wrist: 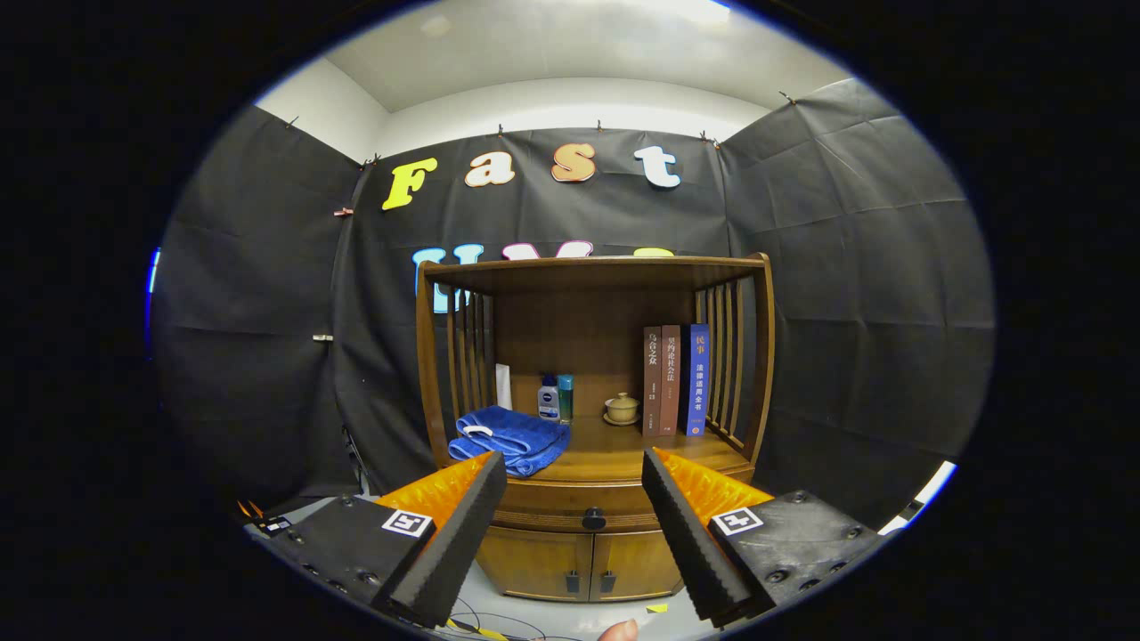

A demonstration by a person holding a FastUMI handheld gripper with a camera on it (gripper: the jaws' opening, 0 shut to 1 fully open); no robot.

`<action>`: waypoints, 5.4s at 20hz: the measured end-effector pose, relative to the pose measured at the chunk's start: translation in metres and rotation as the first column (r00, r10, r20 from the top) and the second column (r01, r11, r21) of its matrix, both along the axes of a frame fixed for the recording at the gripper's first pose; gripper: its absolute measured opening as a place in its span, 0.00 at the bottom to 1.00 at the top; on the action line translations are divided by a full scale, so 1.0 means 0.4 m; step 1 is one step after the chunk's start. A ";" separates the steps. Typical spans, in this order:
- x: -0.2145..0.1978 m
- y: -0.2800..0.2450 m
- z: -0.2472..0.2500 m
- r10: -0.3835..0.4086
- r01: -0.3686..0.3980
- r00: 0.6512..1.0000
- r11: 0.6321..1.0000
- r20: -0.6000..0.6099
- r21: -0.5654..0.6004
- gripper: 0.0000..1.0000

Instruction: Pull open the drawer, take out the items inside it, and place them on the countertop above the cabinet.

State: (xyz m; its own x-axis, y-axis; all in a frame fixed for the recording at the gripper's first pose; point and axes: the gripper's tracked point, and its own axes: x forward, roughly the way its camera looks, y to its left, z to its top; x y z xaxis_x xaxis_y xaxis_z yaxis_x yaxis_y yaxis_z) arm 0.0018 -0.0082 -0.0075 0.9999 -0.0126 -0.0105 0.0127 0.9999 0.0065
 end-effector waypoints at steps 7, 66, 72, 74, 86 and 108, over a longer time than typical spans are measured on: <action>0.017 0.003 -0.014 0.004 -0.004 1.000 1.000 0.008 0.002 0.98; 0.219 -0.056 -0.688 -0.071 0.080 0.975 0.996 -0.209 0.034 0.31; 0.137 -0.056 -0.705 -0.063 0.076 0.972 0.996 -0.227 0.048 0.31; 0.120 -0.057 -0.704 -0.062 0.074 0.970 0.996 -0.234 0.041 0.31; 0.068 -0.062 -0.679 -0.035 0.049 0.952 0.998 -0.305 0.038 1.00; 0.479 -0.057 -0.641 0.000 0.029 0.583 0.999 -0.813 0.020 0.94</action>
State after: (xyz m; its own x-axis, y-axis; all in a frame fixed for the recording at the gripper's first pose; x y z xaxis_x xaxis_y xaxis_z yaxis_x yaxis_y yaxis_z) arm 0.1936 -0.0309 -0.2638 0.5736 -0.0126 -0.8190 0.0416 0.9990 0.0137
